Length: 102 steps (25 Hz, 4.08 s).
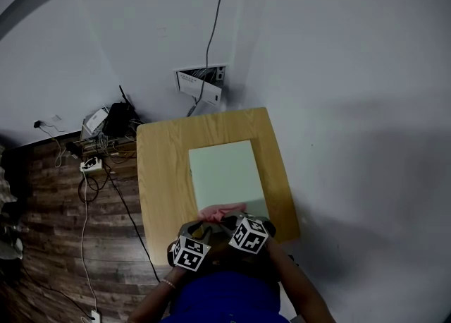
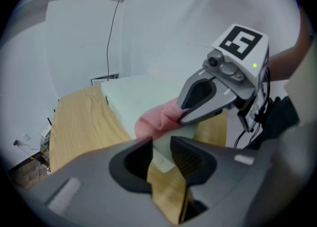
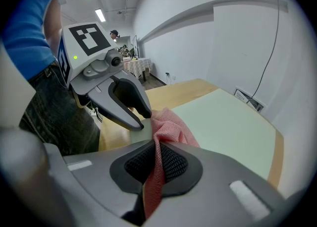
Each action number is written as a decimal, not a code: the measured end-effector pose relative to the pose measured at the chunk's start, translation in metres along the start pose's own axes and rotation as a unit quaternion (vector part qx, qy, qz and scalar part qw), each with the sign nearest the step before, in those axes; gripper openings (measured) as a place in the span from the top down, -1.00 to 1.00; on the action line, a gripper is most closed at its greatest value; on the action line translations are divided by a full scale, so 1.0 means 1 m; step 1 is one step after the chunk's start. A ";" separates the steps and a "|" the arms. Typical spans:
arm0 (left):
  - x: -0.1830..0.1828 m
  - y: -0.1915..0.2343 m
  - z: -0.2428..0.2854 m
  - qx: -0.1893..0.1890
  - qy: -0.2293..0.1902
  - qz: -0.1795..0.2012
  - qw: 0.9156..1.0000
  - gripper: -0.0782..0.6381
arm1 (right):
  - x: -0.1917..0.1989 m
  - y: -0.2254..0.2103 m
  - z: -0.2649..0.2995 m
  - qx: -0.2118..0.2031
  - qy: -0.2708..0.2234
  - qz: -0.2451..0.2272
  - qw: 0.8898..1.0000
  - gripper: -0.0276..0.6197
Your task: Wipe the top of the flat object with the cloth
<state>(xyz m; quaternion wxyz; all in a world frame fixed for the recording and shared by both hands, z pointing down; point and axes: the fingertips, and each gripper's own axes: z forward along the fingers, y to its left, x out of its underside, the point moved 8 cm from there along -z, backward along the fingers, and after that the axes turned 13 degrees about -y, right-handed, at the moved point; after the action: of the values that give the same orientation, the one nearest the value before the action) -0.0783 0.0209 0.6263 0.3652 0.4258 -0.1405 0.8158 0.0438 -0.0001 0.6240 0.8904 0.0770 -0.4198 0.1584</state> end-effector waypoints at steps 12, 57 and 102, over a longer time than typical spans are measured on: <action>-0.001 0.000 0.000 0.001 0.001 0.001 1.000 0.46 | 0.023 -0.013 -0.028 0.035 0.008 0.035 0.999 0.87; -0.002 -0.001 0.002 -0.013 0.004 -0.001 1.000 0.46 | 0.078 -0.049 -0.091 0.127 0.002 0.157 0.979 0.87; -0.015 -0.001 -0.006 -0.009 -0.061 -0.020 0.998 0.75 | 0.022 -0.065 -0.058 0.082 -0.010 0.091 0.992 0.87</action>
<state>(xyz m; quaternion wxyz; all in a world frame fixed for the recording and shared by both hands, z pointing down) -0.0755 0.0180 0.6110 0.3762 0.4744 -0.1614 0.7793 0.1213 -0.0408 0.6040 0.8587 0.1124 -0.4197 0.2719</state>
